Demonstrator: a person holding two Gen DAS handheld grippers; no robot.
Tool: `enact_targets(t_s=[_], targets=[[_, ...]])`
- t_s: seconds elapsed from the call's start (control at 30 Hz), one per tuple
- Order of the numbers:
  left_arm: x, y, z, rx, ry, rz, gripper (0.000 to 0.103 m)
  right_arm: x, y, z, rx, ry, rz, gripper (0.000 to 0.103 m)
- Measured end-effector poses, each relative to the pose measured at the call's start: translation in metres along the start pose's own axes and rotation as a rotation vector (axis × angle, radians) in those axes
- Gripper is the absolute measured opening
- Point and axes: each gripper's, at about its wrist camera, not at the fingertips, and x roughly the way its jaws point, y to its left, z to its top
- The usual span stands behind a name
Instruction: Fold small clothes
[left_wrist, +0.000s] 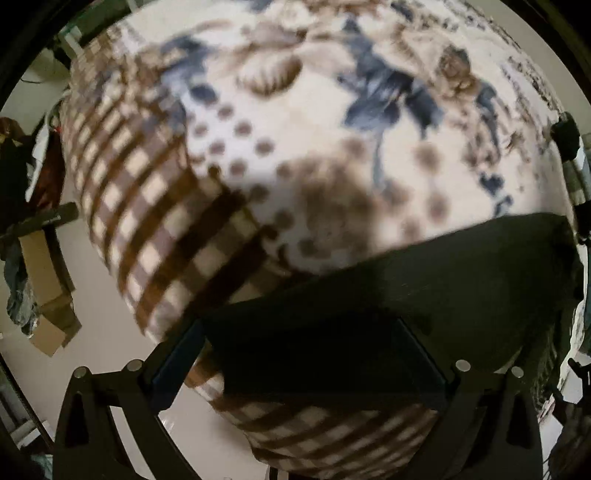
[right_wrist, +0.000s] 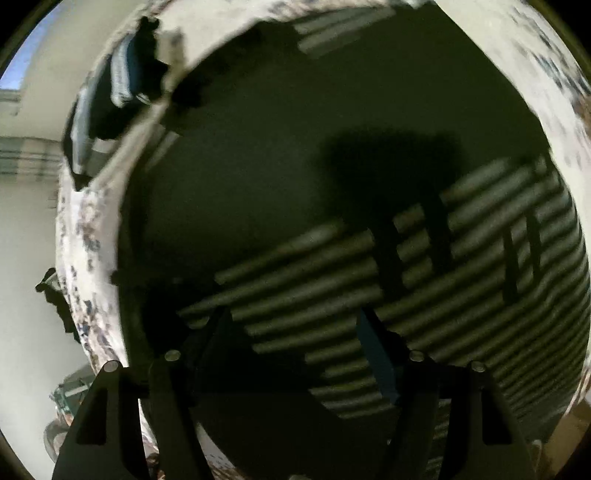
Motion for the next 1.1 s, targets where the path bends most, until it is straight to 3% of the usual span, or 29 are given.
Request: enact_targets(t_s=[0.07,0.13,0.2,0.27,0.4,0.47,0.57,0.67,0.73,0.83,0.9,1.0,1.1], targets=[[0.012,-0.005,0.000,0.011,0.011,0.006,0.102,0.016,0.003,-0.009,-0.009,0.018,-0.021,0.072],[0.012,-0.012,0.001,0.014,-0.022,0.022,0.087,0.028,0.008,-0.019,-0.031,0.047,-0.032,0.072],[-0.003,-0.019,0.002,0.024,-0.089,0.028,0.016,0.035,0.013,-0.029,-0.070,0.070,-0.047,0.072],[-0.025,-0.020,0.006,0.017,-0.133,-0.007,0.011,0.042,0.024,-0.038,-0.106,0.089,-0.054,0.072],[-0.090,-0.026,0.033,0.012,-0.304,-0.047,0.009,0.050,0.048,-0.053,-0.178,0.092,-0.072,0.072],[-0.122,-0.028,0.060,-0.005,-0.397,-0.074,0.009,0.050,0.062,-0.056,-0.196,0.078,-0.073,0.072],[-0.138,-0.015,0.112,-0.043,-0.475,-0.118,0.009,0.054,0.085,-0.058,-0.217,0.039,-0.093,0.072],[-0.122,-0.012,0.153,-0.082,-0.446,-0.178,0.013,0.061,0.099,-0.056,-0.206,0.012,-0.135,0.072],[-0.103,-0.012,0.166,-0.087,-0.377,-0.205,0.016,0.065,0.106,-0.054,-0.196,-0.006,-0.164,0.085],[-0.095,-0.005,0.157,-0.129,-0.344,-0.218,0.038,0.067,0.114,-0.048,-0.188,-0.037,-0.190,0.091],[-0.089,0.011,0.149,-0.212,-0.337,-0.230,0.060,0.067,0.119,-0.043,-0.218,-0.068,-0.264,0.093],[-0.080,0.044,0.123,-0.372,-0.306,-0.288,0.063,0.058,0.120,-0.033,-0.258,-0.156,-0.385,0.103],[-0.065,0.048,0.106,-0.445,-0.261,-0.356,0.063,0.048,0.119,-0.025,-0.269,-0.220,-0.446,0.103]])
